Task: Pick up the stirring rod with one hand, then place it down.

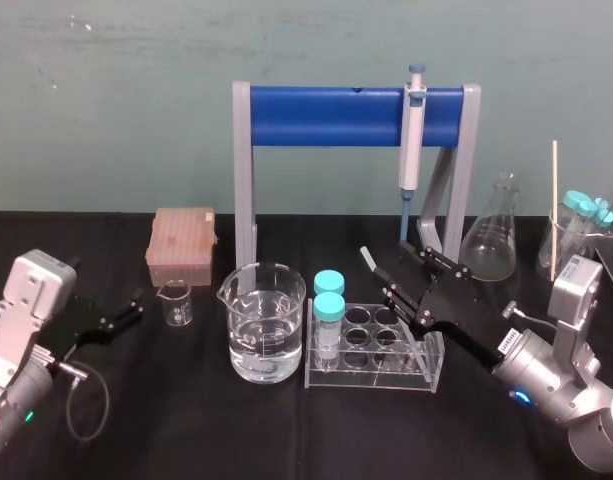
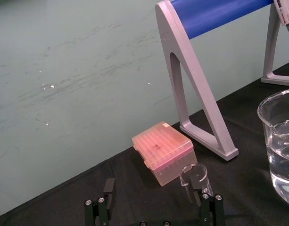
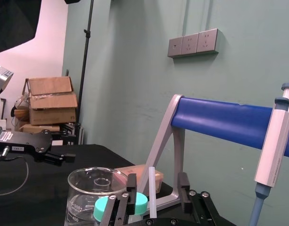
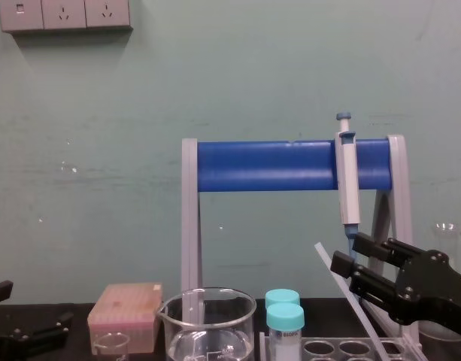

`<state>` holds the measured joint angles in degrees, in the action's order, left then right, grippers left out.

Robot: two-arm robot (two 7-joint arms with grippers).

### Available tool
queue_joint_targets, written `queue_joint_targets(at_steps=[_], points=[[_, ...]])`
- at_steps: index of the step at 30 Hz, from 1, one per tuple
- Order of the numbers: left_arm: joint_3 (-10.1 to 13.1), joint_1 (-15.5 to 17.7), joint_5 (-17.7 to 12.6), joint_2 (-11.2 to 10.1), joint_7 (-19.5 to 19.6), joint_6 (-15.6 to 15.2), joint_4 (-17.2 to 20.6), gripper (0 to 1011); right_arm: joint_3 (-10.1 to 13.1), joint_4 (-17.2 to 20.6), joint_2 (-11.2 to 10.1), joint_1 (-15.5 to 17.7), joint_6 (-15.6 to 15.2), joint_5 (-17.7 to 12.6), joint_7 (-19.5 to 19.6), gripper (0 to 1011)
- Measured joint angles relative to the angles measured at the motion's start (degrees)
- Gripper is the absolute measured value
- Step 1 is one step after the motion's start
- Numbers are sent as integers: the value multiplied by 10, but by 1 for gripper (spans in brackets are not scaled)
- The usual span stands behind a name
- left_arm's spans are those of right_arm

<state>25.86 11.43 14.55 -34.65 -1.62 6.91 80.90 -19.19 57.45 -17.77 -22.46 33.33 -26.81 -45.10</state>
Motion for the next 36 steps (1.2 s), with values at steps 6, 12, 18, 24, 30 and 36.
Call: queue_joint_targets(at_steps=[6, 12, 18, 24, 30, 36], points=[[0, 0, 0, 0, 0, 0, 0, 1000, 0, 0, 0, 0, 0, 0, 0, 695], [0, 0, 0, 0, 0, 0, 0, 1000, 0, 0, 0, 0, 0, -1, -1, 880], [0, 0, 0, 0, 0, 0, 0, 1000, 7, 16, -1, 3, 5, 6, 13, 1002], [0, 0, 0, 0, 0, 0, 0, 1000, 36, 73, -4, 20, 2, 28, 79, 1002], [0, 0, 0, 0, 0, 0, 0, 1000, 83, 120, -5, 47, -72, 74, 202, 1002], [0, 0, 0, 0, 0, 0, 0, 1000, 99, 156, -23, 82, -201, 120, 281, 1002]])
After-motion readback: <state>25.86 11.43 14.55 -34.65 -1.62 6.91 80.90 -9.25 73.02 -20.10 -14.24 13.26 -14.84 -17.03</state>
